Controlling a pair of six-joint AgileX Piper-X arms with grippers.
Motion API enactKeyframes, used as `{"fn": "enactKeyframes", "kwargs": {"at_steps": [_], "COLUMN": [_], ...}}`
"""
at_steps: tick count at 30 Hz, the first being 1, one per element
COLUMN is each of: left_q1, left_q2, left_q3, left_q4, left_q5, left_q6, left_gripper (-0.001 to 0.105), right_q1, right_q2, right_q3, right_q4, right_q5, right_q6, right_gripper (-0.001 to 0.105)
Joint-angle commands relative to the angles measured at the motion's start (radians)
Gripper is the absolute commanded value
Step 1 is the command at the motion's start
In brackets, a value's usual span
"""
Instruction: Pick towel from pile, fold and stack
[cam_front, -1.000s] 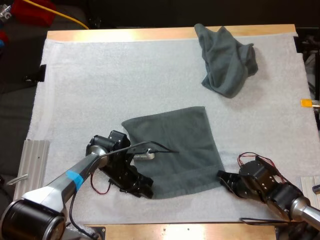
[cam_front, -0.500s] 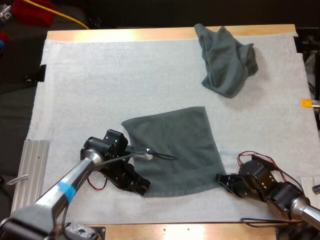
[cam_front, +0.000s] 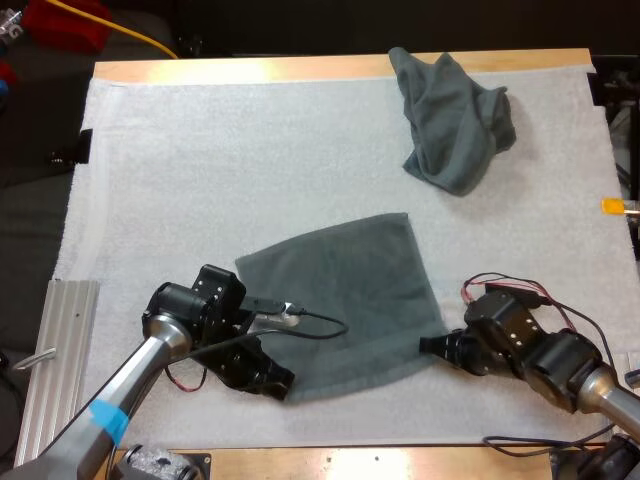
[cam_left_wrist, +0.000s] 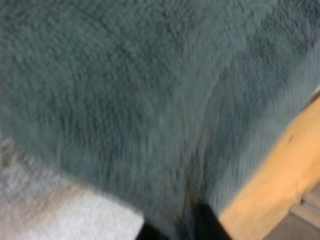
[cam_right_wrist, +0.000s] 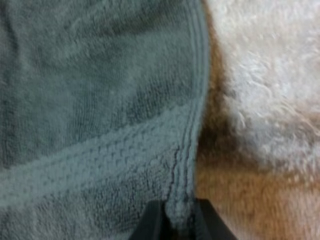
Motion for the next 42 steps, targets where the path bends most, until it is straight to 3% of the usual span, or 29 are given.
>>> {"fn": "enactKeyframes", "kwargs": {"at_steps": [1, 8, 14, 19, 20, 25, 29, 37, 42], "left_q1": [-0.007, -0.007, -0.007, -0.007, 0.0, 0.055, 0.152, 0.271, 0.327], "left_q2": [-0.012, -0.013, -0.013, -0.005, 0.005, 0.057, 0.098, 0.138, 0.138], "left_q3": [-0.005, -0.005, -0.005, -0.005, -0.005, -0.005, -0.005, -0.005, -0.005], "left_q4": [0.032, 0.124, 0.123, 0.056, 0.033, -0.058, -0.128, -0.214, -0.259], "left_q5": [0.013, 0.011, 0.017, 0.112, 0.166, 0.293, 0.441, 0.489, 0.477], "left_q6": [0.006, 0.056, 0.064, 0.05, 0.042, -0.025, -0.059, -0.107, -0.121], "left_gripper": [0.0, 0.0, 0.0, 0.0, 0.0, 0.0, 0.0, 0.0, 0.0], "right_q1": [0.024, 0.157, 0.184, 0.158, 0.139, 0.037, -0.077, -0.202, -0.213], "right_q2": [-0.003, -0.003, -0.003, -0.001, -0.001, 0.002, 0.038, 0.145, 0.22], "right_q3": [-0.017, -0.059, -0.068, -0.068, -0.068, -0.068, -0.068, -0.068, -0.068], "right_q4": [0.05, 0.168, 0.206, 0.13, 0.098, -0.014, -0.116, -0.331, -0.43], "right_q5": [0.012, 0.121, 0.138, 0.146, 0.13, 0.043, -0.091, -0.237, -0.246], "right_q6": [-0.018, -0.013, 0.029, 0.114, 0.134, 0.205, 0.242, 0.333, 0.373], "right_gripper": [0.002, 0.002, 0.002, 0.002, 0.002, 0.002, 0.002, 0.002, 0.002]}}
